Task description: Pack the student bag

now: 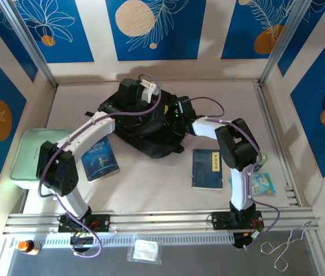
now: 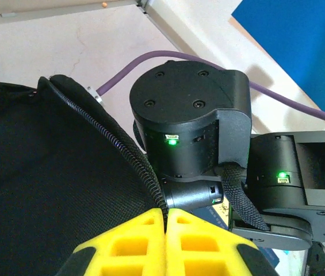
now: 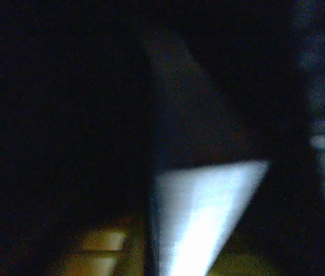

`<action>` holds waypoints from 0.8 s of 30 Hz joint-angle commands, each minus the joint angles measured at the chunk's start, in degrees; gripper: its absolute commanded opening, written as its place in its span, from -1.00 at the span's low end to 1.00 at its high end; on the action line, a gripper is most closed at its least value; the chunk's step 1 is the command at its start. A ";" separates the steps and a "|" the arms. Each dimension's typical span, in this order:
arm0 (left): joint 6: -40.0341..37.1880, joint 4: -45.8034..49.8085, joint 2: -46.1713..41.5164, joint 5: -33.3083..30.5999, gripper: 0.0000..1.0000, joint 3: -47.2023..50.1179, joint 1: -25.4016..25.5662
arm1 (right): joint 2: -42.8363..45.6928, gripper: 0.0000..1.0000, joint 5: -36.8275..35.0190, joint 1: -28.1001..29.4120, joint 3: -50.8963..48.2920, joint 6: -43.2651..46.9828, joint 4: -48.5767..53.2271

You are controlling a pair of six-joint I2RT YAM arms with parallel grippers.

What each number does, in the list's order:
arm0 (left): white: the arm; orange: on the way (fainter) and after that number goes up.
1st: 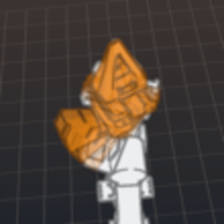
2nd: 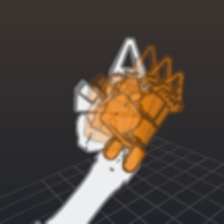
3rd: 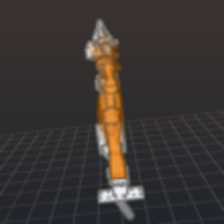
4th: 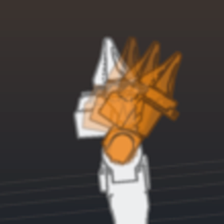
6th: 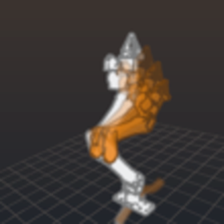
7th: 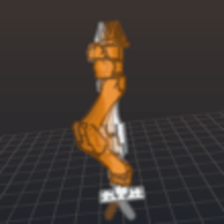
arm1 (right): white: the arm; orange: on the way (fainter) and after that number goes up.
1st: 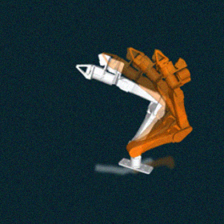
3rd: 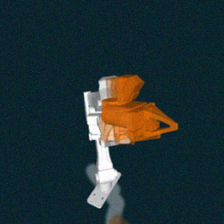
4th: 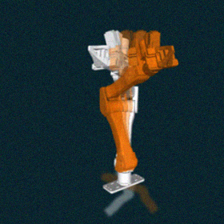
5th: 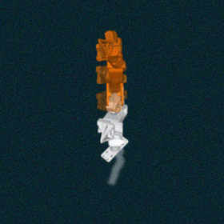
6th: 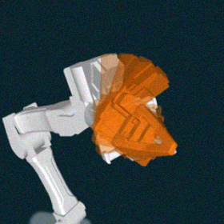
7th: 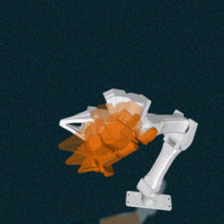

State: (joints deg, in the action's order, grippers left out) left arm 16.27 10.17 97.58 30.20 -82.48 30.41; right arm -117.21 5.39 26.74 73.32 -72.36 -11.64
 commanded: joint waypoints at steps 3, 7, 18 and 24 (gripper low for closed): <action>0.88 -4.20 -0.20 2.00 -1.00 1.15 -1.38 | 3.58 -0.14 1.24 -0.28 -0.56 0.53 5.22; 0.53 -3.77 0.15 0.63 -1.00 1.79 -1.76 | 10.40 -0.06 2.22 -0.88 -5.25 1.76 7.70; -0.28 -2.44 0.30 -0.18 -0.76 4.52 -2.11 | 31.06 0.05 -5.58 -3.62 -17.27 9.07 20.29; 1.49 -2.85 -2.87 -3.28 0.05 11.54 -2.52 | 40.06 0.27 -17.59 -7.36 -20.32 16.89 30.61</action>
State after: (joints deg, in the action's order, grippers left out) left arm 16.86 7.68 97.25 29.02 -73.54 28.62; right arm -79.94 -4.45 20.60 54.24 -61.14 11.22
